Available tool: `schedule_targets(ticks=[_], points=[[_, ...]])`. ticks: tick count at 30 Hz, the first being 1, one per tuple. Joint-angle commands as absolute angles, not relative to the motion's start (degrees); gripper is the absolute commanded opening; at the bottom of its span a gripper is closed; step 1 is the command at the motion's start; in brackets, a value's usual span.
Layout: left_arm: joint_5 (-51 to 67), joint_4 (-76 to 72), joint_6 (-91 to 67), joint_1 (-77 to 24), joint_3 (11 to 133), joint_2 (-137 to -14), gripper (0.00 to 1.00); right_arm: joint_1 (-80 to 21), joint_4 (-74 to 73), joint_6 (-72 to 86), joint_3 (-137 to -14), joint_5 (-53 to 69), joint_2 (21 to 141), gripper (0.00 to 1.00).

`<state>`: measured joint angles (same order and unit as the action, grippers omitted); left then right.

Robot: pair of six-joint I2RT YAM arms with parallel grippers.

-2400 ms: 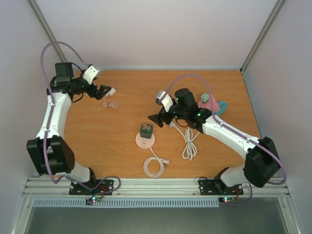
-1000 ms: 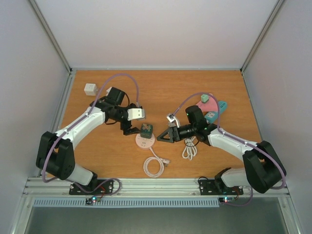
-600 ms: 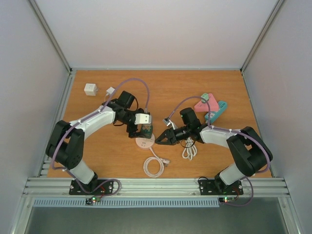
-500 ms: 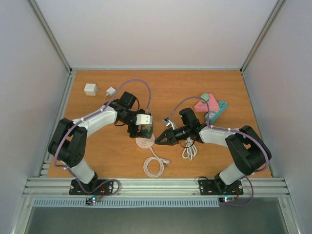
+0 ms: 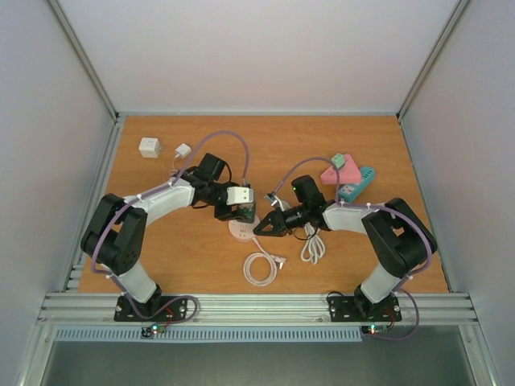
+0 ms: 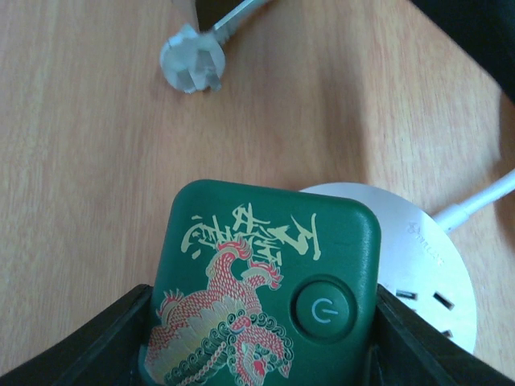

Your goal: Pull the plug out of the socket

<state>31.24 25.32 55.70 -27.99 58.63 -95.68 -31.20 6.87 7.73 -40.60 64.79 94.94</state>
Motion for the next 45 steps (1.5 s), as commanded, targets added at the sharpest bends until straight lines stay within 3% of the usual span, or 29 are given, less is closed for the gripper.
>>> schedule_targets(ticks=[1,6,14,45], points=[[26.6,16.3,49.1,-28.0,54.8,-94.6,0.41,-31.5,6.6,8.0,-42.5,63.4,96.3,0.13],[21.0,11.9,41.8,-27.9,52.6,-94.6,0.35,-31.5,8.5,10.4,-43.2,62.5,99.0,0.1],[16.7,8.5,32.9,-27.9,51.1,-93.6,0.33,-31.6,13.2,14.9,-45.5,62.0,103.5,0.05],[26.6,14.5,28.5,-27.6,55.0,-94.1,0.29,-29.6,17.2,19.7,-49.9,59.2,116.7,0.03]])
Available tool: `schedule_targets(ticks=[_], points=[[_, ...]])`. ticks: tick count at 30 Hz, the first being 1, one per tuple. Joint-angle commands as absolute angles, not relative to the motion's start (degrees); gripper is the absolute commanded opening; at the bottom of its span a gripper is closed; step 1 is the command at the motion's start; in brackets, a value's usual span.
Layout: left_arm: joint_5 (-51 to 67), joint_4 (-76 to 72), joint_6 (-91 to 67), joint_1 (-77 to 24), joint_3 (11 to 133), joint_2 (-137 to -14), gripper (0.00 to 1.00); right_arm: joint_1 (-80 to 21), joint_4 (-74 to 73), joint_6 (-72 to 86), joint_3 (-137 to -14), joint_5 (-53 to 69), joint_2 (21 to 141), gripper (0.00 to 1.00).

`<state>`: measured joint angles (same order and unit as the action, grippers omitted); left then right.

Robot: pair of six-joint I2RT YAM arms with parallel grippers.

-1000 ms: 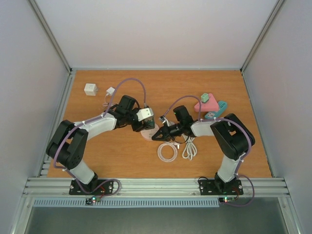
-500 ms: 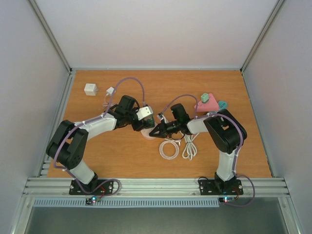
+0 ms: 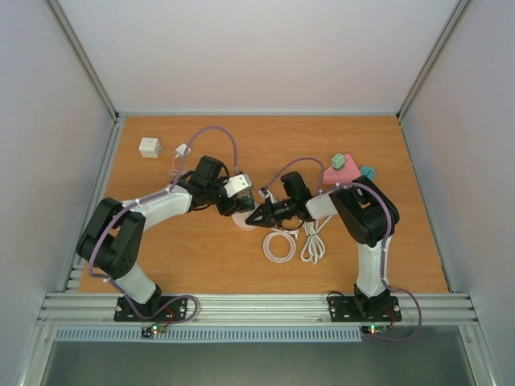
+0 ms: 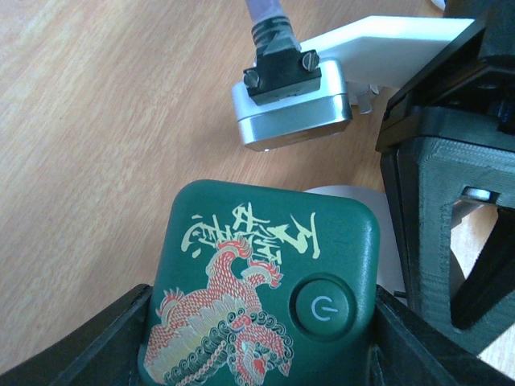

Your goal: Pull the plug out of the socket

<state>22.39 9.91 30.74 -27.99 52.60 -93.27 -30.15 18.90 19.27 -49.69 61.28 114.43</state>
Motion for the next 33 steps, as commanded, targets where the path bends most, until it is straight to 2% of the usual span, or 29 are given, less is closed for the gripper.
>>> schedule_targets(ticks=[1,22,33], points=[[27.2,15.0,28.4,-27.4,55.5,-94.3,0.29,-29.5,17.0,19.7,-49.9,59.0,116.8,0.03],[33.0,21.5,27.2,-25.4,60.7,-96.0,0.27,-29.5,12.4,16.5,-51.6,55.9,118.8,0.02],[24.6,15.4,33.5,-28.7,53.8,-90.1,0.27,-29.6,11.1,15.8,-52.2,55.0,119.6,0.02]])
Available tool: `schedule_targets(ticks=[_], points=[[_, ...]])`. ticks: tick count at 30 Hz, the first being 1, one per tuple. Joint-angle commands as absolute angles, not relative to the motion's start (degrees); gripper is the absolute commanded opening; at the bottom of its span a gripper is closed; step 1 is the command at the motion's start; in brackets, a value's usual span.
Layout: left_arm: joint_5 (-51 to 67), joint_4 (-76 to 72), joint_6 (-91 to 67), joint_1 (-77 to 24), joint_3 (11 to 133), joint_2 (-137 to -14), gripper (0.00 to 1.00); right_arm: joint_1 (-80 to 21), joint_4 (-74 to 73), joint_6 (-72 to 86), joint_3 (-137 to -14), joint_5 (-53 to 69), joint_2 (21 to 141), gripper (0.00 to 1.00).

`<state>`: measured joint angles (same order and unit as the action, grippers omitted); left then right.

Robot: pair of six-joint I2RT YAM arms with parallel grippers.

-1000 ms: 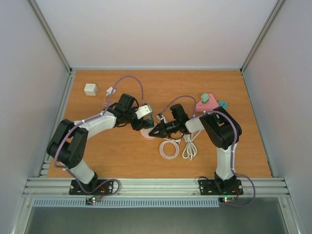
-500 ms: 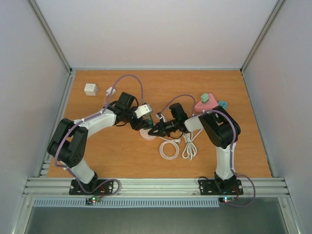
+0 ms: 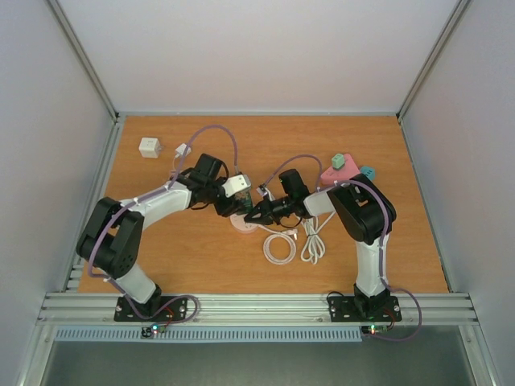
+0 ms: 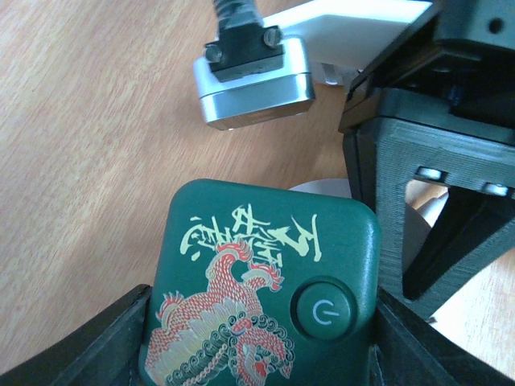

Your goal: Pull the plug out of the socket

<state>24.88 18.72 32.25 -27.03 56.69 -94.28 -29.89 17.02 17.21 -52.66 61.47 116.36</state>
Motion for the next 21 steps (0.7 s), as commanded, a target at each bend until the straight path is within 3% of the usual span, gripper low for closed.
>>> schedule_targets(ticks=[1,10,21], points=[[23.3,14.1,33.6,-29.2,52.8,-89.5,0.27,-29.6,10.9,15.7,-52.2,54.9,119.6,0.02],[19.4,9.2,31.3,-30.1,50.5,-86.9,0.25,-30.0,9.3,14.5,-52.8,53.1,120.1,0.02],[35.4,23.1,27.8,-23.8,62.6,-93.8,0.25,-31.1,6.9,12.6,-53.8,50.5,120.3,0.02]])
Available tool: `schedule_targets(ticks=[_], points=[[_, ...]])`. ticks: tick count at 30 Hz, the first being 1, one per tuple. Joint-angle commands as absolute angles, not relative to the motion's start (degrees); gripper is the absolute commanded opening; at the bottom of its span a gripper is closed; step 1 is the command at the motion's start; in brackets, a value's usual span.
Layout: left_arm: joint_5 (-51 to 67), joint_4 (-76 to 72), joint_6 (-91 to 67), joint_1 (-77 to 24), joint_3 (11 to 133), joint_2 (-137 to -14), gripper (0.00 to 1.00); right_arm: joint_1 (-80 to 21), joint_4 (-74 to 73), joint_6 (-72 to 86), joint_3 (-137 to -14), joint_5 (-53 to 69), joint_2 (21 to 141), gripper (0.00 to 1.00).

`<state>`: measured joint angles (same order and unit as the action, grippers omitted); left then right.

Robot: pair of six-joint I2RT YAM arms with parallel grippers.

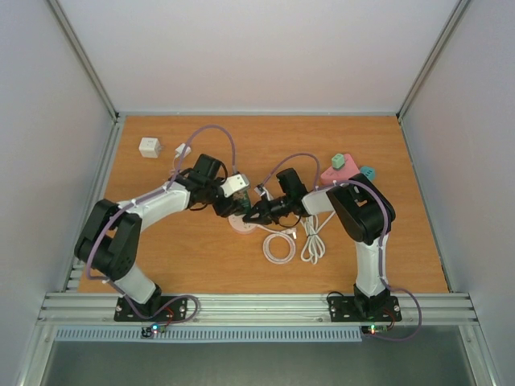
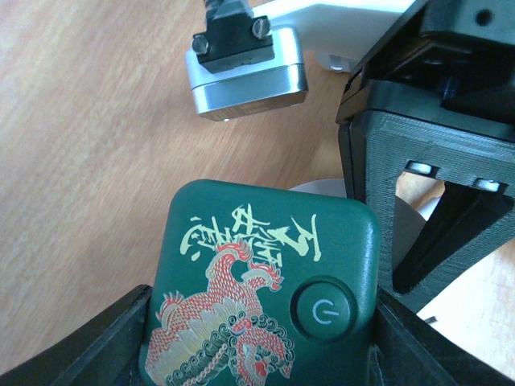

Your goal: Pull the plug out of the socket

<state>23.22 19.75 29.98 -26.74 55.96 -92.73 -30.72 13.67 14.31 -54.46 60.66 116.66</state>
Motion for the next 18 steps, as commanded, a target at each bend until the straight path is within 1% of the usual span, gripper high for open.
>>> schedule_targets(ticks=[1,3,8,15,18], points=[[37.1,23.7,27.4,-23.0,63.2,-94.2,0.24,-31.1,6.7,12.6,-53.9,50.3,120.4,0.02],[38.8,23.8,27.0,-22.2,63.5,-94.2,0.25,-31.1,6.3,12.4,-54.2,50.1,120.7,0.02],[37.7,22.5,28.4,-22.5,61.7,-92.9,0.24,-31.1,5.9,12.2,-54.3,49.7,120.9,0.02],[25.5,15.6,28.4,-27.1,55.8,-88.1,0.23,-31.3,4.4,10.9,-55.0,48.7,121.4,0.02],[19.7,12.8,27.0,-27.5,54.5,-87.8,0.23,-32.7,4.8,10.9,-54.3,50.8,119.6,0.02]])
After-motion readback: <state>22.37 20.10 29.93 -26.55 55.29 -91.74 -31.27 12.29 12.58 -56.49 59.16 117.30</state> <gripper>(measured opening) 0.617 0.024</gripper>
